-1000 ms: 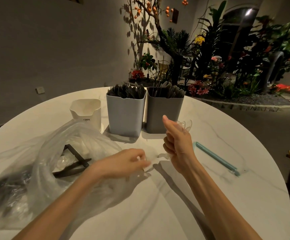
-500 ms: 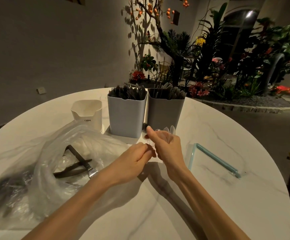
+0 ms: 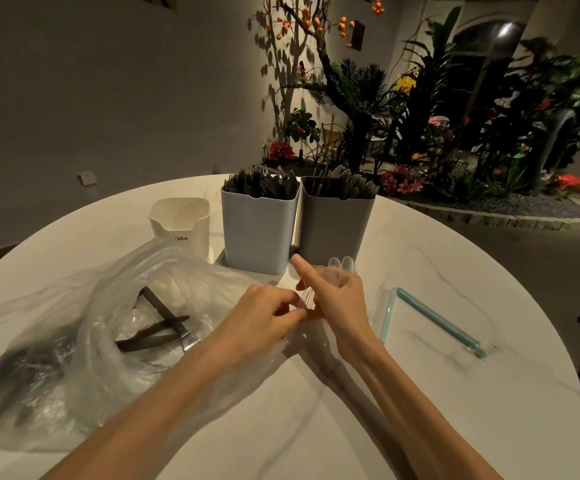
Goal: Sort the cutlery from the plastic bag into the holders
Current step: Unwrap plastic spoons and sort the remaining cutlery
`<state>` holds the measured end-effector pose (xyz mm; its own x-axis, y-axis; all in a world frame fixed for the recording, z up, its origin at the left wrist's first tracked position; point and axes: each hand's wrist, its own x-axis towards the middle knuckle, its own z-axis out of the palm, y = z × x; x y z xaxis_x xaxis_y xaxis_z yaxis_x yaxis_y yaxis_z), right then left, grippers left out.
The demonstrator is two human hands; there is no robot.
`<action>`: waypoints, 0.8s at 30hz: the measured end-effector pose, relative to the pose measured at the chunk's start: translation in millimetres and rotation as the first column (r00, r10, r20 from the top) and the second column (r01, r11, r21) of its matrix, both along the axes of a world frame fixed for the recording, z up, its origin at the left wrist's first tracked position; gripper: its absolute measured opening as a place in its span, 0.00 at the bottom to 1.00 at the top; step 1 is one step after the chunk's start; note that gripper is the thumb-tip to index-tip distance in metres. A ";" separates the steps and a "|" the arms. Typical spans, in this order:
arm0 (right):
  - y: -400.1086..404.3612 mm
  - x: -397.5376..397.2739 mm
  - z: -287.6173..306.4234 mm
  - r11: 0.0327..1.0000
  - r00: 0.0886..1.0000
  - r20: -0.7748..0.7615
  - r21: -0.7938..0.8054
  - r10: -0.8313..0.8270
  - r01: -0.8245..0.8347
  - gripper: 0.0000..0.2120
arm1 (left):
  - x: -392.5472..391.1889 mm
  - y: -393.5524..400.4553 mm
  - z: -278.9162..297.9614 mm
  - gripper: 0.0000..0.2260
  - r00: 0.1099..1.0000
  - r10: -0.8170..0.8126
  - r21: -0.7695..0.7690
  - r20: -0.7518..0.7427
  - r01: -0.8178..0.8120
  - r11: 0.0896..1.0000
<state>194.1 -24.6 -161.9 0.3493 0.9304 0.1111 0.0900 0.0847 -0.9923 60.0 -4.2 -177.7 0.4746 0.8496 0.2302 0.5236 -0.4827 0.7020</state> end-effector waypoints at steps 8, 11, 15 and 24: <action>-3.2 0.0 2.3 0.998 1.000 0.005 0.067 0.009 -0.010 0.21 | -1.7 -2.3 5.2 0.10 0.982 -0.034 -0.247 0.188 0.080 0.966; -7.3 -4.4 5.8 0.986 0.980 -0.169 0.148 0.108 -0.083 0.18 | -2.6 -3.7 5.0 0.11 0.981 0.019 -0.301 0.196 0.042 0.953; -8.4 -9.6 10.1 0.987 0.988 -0.144 0.156 0.048 -0.025 0.17 | -7.3 2.3 5.9 0.16 0.998 0.064 -0.340 0.022 -0.053 0.939; -2.7 -1.6 -17.2 0.994 0.991 -0.078 -0.020 0.107 -0.109 0.11 | -14.4 9.2 18.8 0.17 0.798 0.012 -0.102 0.602 0.062 0.993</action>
<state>192.5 -27.3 -179.2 0.2532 0.9652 0.0649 0.0052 0.0658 -0.9978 45.6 5.0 -158.9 0.2931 0.8767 0.3814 -0.0326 -0.3895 0.9204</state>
